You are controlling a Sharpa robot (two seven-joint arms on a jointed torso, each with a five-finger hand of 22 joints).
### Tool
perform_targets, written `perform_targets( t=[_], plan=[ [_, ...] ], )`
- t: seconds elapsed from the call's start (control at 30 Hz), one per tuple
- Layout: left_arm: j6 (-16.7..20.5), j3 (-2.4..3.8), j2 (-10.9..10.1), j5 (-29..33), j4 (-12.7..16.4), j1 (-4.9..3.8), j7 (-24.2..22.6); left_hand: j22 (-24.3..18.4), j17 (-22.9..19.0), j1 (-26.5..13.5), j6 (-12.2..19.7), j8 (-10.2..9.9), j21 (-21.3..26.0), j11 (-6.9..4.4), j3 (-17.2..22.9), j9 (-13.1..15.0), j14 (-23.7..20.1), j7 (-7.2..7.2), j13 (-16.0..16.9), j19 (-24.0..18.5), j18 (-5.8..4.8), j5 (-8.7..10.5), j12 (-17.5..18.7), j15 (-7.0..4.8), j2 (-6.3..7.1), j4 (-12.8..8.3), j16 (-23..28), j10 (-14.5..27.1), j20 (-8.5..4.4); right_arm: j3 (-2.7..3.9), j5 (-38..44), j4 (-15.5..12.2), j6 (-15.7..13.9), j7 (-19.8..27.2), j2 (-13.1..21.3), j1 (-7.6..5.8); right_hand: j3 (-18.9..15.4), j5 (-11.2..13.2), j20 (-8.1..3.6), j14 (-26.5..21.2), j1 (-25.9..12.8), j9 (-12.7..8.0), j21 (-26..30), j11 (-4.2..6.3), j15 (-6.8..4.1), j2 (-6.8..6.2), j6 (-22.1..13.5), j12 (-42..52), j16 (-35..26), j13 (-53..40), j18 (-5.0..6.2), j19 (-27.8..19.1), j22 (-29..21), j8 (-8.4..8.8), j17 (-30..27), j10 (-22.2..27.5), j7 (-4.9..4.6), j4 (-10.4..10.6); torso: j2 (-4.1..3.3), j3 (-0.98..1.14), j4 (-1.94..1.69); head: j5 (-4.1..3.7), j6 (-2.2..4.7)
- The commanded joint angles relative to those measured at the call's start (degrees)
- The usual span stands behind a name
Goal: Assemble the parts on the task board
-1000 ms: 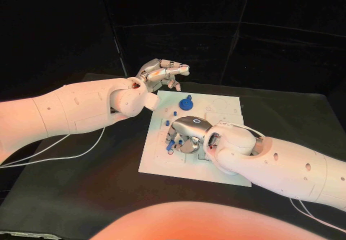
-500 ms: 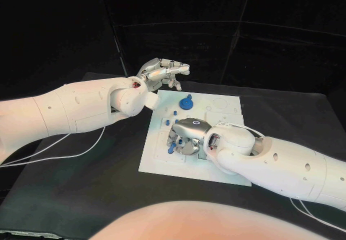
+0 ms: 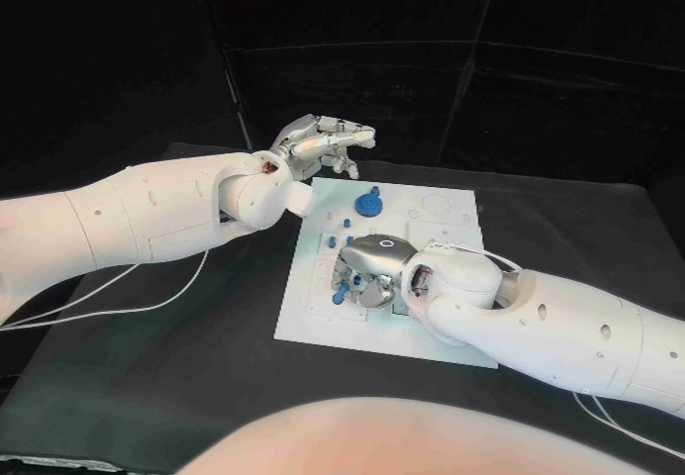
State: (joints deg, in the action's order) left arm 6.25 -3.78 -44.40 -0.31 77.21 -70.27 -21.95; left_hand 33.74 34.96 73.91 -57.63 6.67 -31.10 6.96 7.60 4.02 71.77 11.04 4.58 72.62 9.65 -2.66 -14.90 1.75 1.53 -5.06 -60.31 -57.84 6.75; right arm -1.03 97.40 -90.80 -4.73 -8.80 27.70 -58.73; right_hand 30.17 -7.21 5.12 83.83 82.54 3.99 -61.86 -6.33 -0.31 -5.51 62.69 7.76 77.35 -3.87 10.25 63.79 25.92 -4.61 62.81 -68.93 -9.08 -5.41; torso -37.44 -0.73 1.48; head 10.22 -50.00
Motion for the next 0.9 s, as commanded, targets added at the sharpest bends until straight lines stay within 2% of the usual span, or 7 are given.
perform_targets(
  t=[0.03,0.17,0.4,0.5,0.67,0.77,0.9],
  plan=[
    [-0.7,0.04,0.0,0.2,0.0,-0.11,-0.1,-0.1,-0.1,0.3,0.5,0.3,0.3,-0.06,-0.3,0.0,-0.5,-0.1,0.1,0.0,0.64,-0.03,-0.3,-0.05,-0.32,0.0,0.2,0.5,0.3,-0.85,1.0,0.0,1.0,-0.7,-0.2,-0.02,0.2,-0.3,0.09,1.6,-0.4,0.0,-0.2,1.79,-0.2,0.2,0.5,0.1,0.0,-0.1,0.28,-0.5,0.0,0.33,0.0,-2.0,-0.01,0.0,0.05,-0.01,0.05,0.13,0.0],
    [-0.7,0.04,0.0,0.2,0.0,-0.11,-0.1,-0.1,-0.1,0.3,0.5,0.3,0.3,-0.06,-0.3,0.0,-0.5,-0.1,0.1,0.0,0.64,-0.03,-0.3,-0.05,-0.32,0.0,0.2,0.5,0.3,-1.34,1.1,-0.1,1.1,-0.6,-0.5,-0.01,0.2,-0.3,0.11,1.6,-0.7,0.0,-0.1,1.79,-0.19,0.11,0.5,-0.1,0.0,-0.1,0.32,-0.7,-0.2,0.38,-0.2,-2.0,-0.01,0.0,0.0,-0.02,0.06,0.03,0.0],
    [-0.8,0.04,0.1,0.2,0.1,-0.11,0.0,-0.1,-0.2,0.4,0.5,0.4,0.4,-0.06,-0.4,0.0,-0.5,-0.1,0.1,0.0,0.64,-0.03,-0.4,-0.04,-0.4,0.0,0.2,0.6,0.32,-1.6,1.0,0.1,0.8,-0.4,-1.0,-0.01,-0.4,-0.5,0.26,1.6,-2.0,-0.2,0.0,1.67,-0.05,-0.31,-0.1,-0.6,0.0,0.0,0.36,-1.1,-0.6,0.76,-0.2,-1.7,-0.16,0.2,0.04,-0.05,0.03,-0.07,0.0],
    [-0.8,0.04,0.0,0.2,0.1,-0.11,0.0,-0.1,-0.2,0.4,0.5,0.4,0.4,-0.06,-0.4,0.0,-0.5,-0.1,0.1,0.0,0.64,-0.03,-0.4,-0.04,-0.4,0.0,0.2,0.6,0.32,-1.63,0.8,0.2,0.2,-0.3,-1.1,-0.01,-1.1,-1.3,0.53,1.5,-3.4,-0.3,0.1,1.22,0.34,-0.96,-1.6,-1.6,0.0,0.2,0.31,-1.3,-0.7,1.14,-0.2,-0.3,-0.65,0.7,0.04,-0.03,-0.01,-0.08,0.0],
    [-0.8,0.04,0.0,0.2,0.1,-0.11,0.0,-0.1,-0.2,0.4,0.5,0.4,0.4,-0.06,-0.4,0.0,-0.5,-0.1,0.1,0.0,0.64,-0.03,-0.4,-0.04,-0.4,0.0,0.2,0.6,0.32,-1.65,0.5,0.5,-1.6,-0.3,-1.2,-0.01,-2.7,-1.8,1.69,0.9,-5.5,-0.4,0.9,-0.5,1.71,-2.69,-6.5,-4.1,-1.0,0.4,0.26,-1.8,-1.2,1.18,-2.1,5.8,-1.9,1.4,0.06,-0.01,-0.01,0.0,0.0],
    [-0.9,0.04,0.0,0.2,0.1,-0.11,0.0,-0.1,-0.2,0.4,0.5,0.4,0.4,-0.06,-0.4,0.0,-0.5,-0.1,0.1,0.0,0.64,-0.03,-0.4,-0.04,-0.4,0.0,0.2,0.6,0.32,-1.66,0.4,0.6,-3.4,-0.2,-1.1,-0.01,-4.6,-1.7,2.29,-0.3,-5.6,-0.3,2.0,-0.9,2.09,-3.22,-9.9,-3.8,-2.8,0.2,0.38,-2.5,-1.9,1.07,-5.1,10.1,-1.79,1.3,0.07,-0.03,0.04,0.04,0.0],
    [-0.9,0.04,-0.1,0.2,0.2,-0.11,0.1,-0.1,-0.2,0.4,0.5,0.4,0.4,-0.06,-0.4,0.0,-0.5,-0.1,0.1,0.0,0.64,-0.03,-0.4,-0.04,-0.4,0.0,0.2,0.6,0.32,-1.67,0.4,0.4,-5.4,0.0,-0.8,0.0,-7.1,-1.7,2.47,-1.2,-5.3,-0.2,3.1,-0.93,2.22,-3.07,-11.4,-3.1,-3.5,0.0,0.39,-3.0,-2.6,0.92,-6.3,13.1,-1.63,1.1,0.03,0.01,0.07,0.07,0.0]
  ],
)
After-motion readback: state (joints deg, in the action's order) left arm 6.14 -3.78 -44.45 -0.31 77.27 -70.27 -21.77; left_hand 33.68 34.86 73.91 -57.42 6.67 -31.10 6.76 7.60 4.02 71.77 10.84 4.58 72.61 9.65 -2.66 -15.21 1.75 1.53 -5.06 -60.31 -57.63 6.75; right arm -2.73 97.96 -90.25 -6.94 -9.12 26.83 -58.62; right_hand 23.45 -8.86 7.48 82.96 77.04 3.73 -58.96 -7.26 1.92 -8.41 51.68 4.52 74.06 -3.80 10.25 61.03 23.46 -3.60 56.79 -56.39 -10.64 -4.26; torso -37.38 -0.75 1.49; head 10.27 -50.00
